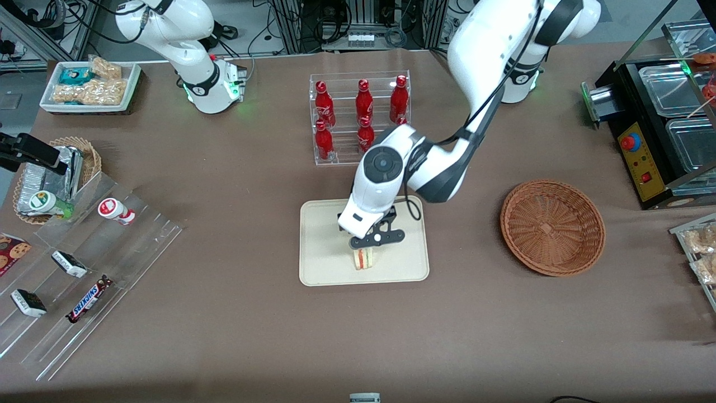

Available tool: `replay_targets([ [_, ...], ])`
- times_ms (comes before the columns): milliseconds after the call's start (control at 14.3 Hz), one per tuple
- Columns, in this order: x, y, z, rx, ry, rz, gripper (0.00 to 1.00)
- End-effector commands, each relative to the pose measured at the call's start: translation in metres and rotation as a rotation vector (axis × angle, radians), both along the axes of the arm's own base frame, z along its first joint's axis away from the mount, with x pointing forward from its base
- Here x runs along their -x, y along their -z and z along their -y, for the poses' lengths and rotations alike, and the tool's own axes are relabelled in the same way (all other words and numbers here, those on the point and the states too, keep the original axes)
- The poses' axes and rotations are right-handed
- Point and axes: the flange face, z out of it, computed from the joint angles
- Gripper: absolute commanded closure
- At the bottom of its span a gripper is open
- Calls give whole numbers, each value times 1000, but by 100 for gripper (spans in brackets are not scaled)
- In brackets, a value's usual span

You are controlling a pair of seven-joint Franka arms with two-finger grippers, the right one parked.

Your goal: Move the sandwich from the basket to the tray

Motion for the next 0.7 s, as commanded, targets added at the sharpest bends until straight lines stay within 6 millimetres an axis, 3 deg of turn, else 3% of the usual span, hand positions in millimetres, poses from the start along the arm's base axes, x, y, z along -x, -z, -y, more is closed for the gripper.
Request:
replay_targets([
  [0,2,-49,-40,-31,35,-3,0],
  [210,-19,-73,-103,-76,-20,-73,0],
  [350,-20,-74,-133,-91,21,-96,0],
  [629,-28,-83,-241,-96,57,-118,0],
])
